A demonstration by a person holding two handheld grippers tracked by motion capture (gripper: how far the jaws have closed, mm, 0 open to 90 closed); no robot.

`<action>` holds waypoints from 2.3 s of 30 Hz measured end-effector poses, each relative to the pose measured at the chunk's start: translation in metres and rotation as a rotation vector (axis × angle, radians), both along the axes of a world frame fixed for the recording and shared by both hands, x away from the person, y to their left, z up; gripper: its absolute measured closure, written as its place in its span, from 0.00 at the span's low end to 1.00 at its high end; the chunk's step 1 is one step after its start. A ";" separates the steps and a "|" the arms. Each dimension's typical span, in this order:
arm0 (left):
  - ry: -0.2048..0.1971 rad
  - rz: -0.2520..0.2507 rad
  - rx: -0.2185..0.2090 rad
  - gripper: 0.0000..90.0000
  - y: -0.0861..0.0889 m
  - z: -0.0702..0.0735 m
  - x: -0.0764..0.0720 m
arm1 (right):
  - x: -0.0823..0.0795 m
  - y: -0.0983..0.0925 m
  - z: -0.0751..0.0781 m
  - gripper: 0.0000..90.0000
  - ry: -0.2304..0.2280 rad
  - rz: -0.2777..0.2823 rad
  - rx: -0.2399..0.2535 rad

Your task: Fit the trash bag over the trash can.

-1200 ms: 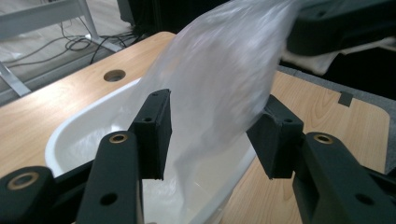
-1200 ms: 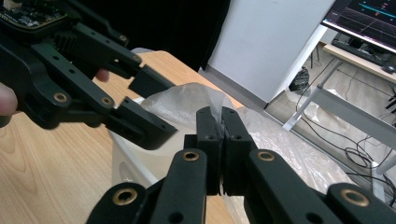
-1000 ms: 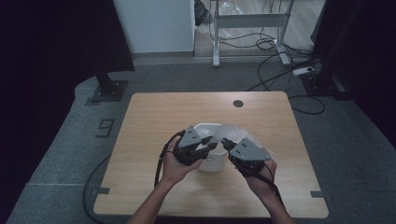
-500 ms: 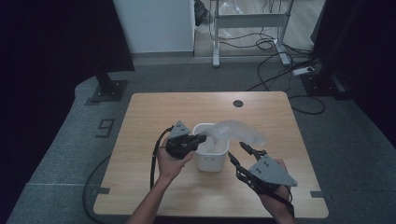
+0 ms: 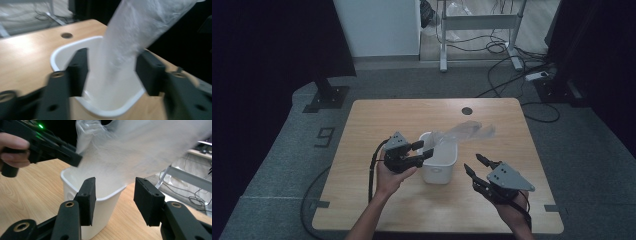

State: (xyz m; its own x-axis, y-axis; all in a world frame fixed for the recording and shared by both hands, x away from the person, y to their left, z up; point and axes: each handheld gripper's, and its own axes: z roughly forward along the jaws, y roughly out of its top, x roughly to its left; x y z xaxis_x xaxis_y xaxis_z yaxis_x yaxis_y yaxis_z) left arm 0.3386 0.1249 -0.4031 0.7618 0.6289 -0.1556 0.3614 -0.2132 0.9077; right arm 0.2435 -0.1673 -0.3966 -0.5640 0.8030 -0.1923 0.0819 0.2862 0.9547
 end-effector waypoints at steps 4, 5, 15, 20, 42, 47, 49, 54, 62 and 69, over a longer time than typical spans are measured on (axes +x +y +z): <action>-0.049 -0.002 0.021 0.41 -0.012 0.006 -0.002 | 0.003 0.001 -0.003 0.58 0.010 -0.004 -0.002; -0.049 -0.002 0.021 0.41 -0.012 0.006 -0.002 | 0.003 0.001 -0.003 0.58 0.010 -0.004 -0.002; -0.103 -0.036 0.073 0.89 -0.039 0.012 0.004 | 0.003 -0.003 -0.002 0.60 0.017 -0.007 0.004; -0.095 0.048 0.017 0.90 -0.013 0.010 0.004 | 0.003 -0.010 -0.005 0.60 0.023 -0.014 0.006; -0.054 0.040 0.023 0.43 -0.005 0.010 0.000 | 0.005 -0.002 -0.013 0.61 0.045 -0.007 -0.017; -0.047 0.013 0.012 0.72 -0.003 0.008 0.003 | 0.004 -0.004 -0.012 0.61 0.044 -0.009 -0.013; -0.034 -0.002 0.010 0.80 -0.002 0.005 0.004 | 0.004 -0.004 -0.012 0.61 0.043 -0.010 -0.013; -0.033 0.020 0.020 0.61 0.000 0.000 0.000 | 0.005 -0.004 -0.013 0.61 0.047 -0.007 -0.013; -0.080 0.009 -0.035 0.34 0.010 0.023 -0.010 | 0.005 -0.002 -0.014 0.61 0.045 -0.005 -0.010; -0.078 0.039 -0.024 0.39 0.011 0.032 0.001 | 0.004 -0.001 -0.015 0.61 0.047 -0.004 -0.014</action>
State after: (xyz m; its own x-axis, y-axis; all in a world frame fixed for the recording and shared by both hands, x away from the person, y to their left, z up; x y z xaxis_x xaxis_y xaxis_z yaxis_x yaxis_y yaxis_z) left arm 0.3392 0.1363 -0.3713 0.7469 0.6554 -0.1120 0.2969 -0.1781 0.9382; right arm 0.2473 -0.1685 -0.4117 -0.5699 0.8025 -0.1770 0.1277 0.2993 0.9456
